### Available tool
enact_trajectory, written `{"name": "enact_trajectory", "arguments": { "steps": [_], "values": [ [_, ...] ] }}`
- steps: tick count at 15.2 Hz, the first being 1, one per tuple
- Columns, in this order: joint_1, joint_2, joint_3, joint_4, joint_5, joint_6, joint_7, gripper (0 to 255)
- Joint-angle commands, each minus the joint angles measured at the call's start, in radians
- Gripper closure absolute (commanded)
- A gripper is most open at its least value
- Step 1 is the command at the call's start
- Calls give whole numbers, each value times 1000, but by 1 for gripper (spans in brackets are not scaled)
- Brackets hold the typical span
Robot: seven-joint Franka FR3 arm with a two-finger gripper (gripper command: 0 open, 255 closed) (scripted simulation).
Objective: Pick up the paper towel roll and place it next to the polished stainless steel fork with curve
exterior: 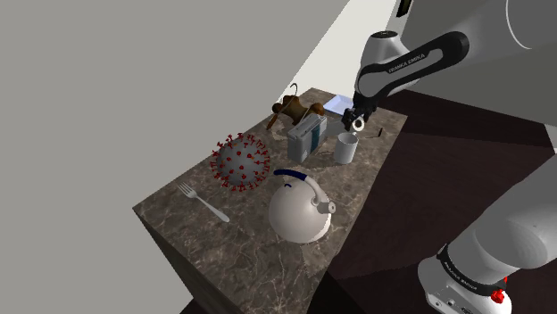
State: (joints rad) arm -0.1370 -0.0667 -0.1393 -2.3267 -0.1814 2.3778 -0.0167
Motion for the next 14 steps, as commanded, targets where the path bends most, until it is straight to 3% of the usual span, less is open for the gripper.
{"name": "enact_trajectory", "arguments": {
  "steps": [1, 3, 4, 14],
  "values": [
    [0, 1, 0, 0, 0, 1, 0, 0],
    [0, 1, 0, 0, 0, 1, 0, 0],
    [0, 1, 0, 0, 0, 1, 0, 255],
    [0, -7, 0, 6, 1, -13, -2, 255]
  ]
}}
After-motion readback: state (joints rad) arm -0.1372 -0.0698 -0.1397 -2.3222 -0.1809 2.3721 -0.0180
